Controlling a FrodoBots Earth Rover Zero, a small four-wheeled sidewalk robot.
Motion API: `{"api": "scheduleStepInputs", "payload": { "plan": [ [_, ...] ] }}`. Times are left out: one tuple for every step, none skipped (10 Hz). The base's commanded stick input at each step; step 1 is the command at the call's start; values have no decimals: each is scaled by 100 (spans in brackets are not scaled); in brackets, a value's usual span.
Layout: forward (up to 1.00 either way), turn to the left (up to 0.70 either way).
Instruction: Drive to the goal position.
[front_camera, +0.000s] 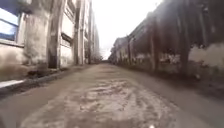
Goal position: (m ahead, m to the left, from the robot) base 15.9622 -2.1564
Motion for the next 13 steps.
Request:
{"api": "scheduleStepInputs", "payload": {
  "plan": [
    [70,0],
    [70,0],
    [70,19],
    [70,0],
    [70,0],
    [70,0],
    [70,0],
    [70,0],
    [70,0],
    [70,0],
    [70,0],
    [70,0],
    [70,0]
  ]
}}
